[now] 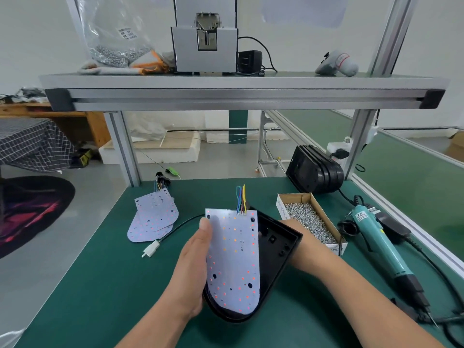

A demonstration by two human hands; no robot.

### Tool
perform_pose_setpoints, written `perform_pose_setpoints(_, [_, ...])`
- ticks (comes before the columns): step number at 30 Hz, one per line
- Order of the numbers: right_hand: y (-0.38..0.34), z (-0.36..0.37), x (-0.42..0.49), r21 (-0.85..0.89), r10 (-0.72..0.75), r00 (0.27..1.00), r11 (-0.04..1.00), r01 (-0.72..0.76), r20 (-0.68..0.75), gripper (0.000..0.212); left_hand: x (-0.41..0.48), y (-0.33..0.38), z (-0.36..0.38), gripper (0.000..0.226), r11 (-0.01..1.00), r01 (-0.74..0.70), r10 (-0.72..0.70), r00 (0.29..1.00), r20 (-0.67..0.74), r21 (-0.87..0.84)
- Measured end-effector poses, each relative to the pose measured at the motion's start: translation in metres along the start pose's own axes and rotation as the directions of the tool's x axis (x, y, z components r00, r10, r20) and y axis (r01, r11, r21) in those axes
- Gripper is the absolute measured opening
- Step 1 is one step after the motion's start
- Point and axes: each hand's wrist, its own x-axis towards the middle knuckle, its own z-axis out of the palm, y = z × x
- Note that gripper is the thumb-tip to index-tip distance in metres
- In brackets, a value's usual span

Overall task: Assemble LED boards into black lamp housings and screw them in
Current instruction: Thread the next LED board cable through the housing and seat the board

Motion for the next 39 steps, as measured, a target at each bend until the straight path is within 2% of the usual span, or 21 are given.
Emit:
perform_pose_setpoints(3, [0.007,0.002,0.001,-0.008,-0.005,1.0,1.0,0.005,0.019,0.042,0.0,0.003,0.001,0.086,0.999,-0.043,0.043,0.999,-0.015,-0.031])
perform_pose_setpoints(6, [0.004,0.007,0.004,-0.189,-0.101,0.995,0.977,0.1,0.003,0.028,-0.002,0.005,0.0,0.075,0.988,-0.139,0.138,0.99,-0.018,-0.062])
perform_pose_setpoints(9, [0.006,0.01,0.006,-0.151,-0.077,0.997,0.986,0.072,-0.027,0.038,-0.004,0.005,0.001,0.057,0.981,-0.19,0.191,0.982,0.007,-0.024])
perform_pose_setpoints(11, [0.008,0.007,0.003,-0.069,-0.063,0.998,0.996,0.064,0.02,0.041,-0.004,0.003,0.002,0.049,0.976,-0.215,0.215,0.977,0.005,0.019])
perform_pose_setpoints(13, [0.006,-0.003,-0.005,-0.05,-0.124,0.991,0.991,0.127,0.054,0.033,-0.003,0.0,0.003,0.043,0.97,-0.234,0.234,0.972,0.002,0.067])
perform_pose_setpoints(14, [0.008,-0.009,-0.005,-0.027,-0.153,0.988,0.988,0.154,0.031,0.041,-0.002,-0.001,0.004,0.04,0.967,-0.238,0.24,0.971,-0.006,0.092])
perform_pose_setpoints(16, [0.007,-0.023,-0.003,-0.006,-0.146,0.98,0.989,0.147,-0.138,0.054,-0.002,-0.003,0.004,0.038,0.955,-0.249,0.256,0.967,-0.021,0.163])
perform_pose_setpoints(17, [0.004,-0.029,-0.003,0.048,-0.097,0.96,0.992,0.113,-0.262,0.053,-0.003,-0.005,0.005,0.036,0.946,-0.25,0.261,0.965,-0.028,0.208])
perform_pose_setpoints(19, [-0.01,-0.038,-0.008,0.273,-0.002,0.881,0.951,0.148,-0.473,0.037,-0.005,-0.01,0.009,0.035,0.924,-0.241,0.26,0.965,-0.024,0.297])
perform_pose_setpoints(20, [-0.019,-0.041,-0.012,0.353,0.016,0.85,0.913,0.202,-0.526,0.026,-0.006,-0.012,0.011,0.034,0.911,-0.236,0.255,0.967,-0.013,0.339])
perform_pose_setpoints(21, [-0.027,-0.043,-0.018,0.39,0.009,0.84,0.889,0.241,-0.542,0.023,-0.007,-0.014,0.013,0.032,0.898,-0.232,0.253,0.967,-0.007,0.374])
perform_pose_setpoints(23, [-0.04,-0.042,-0.031,0.352,-0.08,0.878,0.896,0.27,-0.472,0.046,-0.009,-0.017,0.017,0.032,0.872,-0.23,0.261,0.965,-0.013,0.431])
perform_pose_setpoints(24, [-0.044,-0.039,-0.033,0.298,-0.116,0.9,0.919,0.258,-0.42,0.049,-0.009,-0.017,0.018,0.033,0.86,-0.23,0.27,0.963,-0.024,0.456])
perform_pose_setpoints(26, [-0.05,-0.029,-0.03,0.188,-0.134,0.932,0.96,0.207,-0.338,0.044,-0.01,-0.018,0.02,0.035,0.841,-0.225,0.283,0.958,-0.046,0.493])
perform_pose_setpoints(28, [-0.049,-0.019,-0.023,0.185,-0.089,0.953,0.972,0.148,-0.291,0.029,-0.01,-0.019,0.021,0.035,0.832,-0.216,0.289,0.955,-0.065,0.511])
perform_pose_setpoints(30, [-0.044,-0.011,-0.017,0.264,-0.021,0.954,0.959,0.103,-0.299,0.021,-0.01,-0.019,0.022,0.031,0.818,-0.223,0.307,0.949,-0.074,0.53])
perform_pose_setpoints(31, [-0.043,-0.008,-0.015,0.351,0.036,0.952,0.933,0.077,-0.304,0.025,-0.01,-0.019,0.022,0.027,0.812,-0.23,0.32,0.944,-0.08,0.536])
perform_pose_setpoints(33, [-0.04,-0.004,-0.009,0.566,0.171,0.934,0.823,0.039,-0.313,0.033,-0.011,-0.02,0.023,0.02,0.814,-0.233,0.331,0.939,-0.094,0.532])
perform_pose_setpoints(35, [-0.038,-0.001,-0.006,0.692,0.248,0.915,0.721,0.045,-0.318,0.028,-0.012,-0.019,0.024,0.02,0.837,-0.229,0.316,0.944,-0.097,0.497])
perform_pose_setpoints(37, [-0.037,0.0,-0.005,0.723,0.275,0.904,0.689,0.053,-0.329,0.028,-0.013,-0.019,0.025,0.022,0.885,-0.21,0.272,0.958,-0.095,0.416])
perform_pose_setpoints(39, [-0.035,0.0,-0.003,0.698,0.268,0.889,0.712,0.078,-0.372,0.031,-0.013,-0.017,0.025,0.019,0.919,-0.176,0.212,0.975,-0.066,0.351])
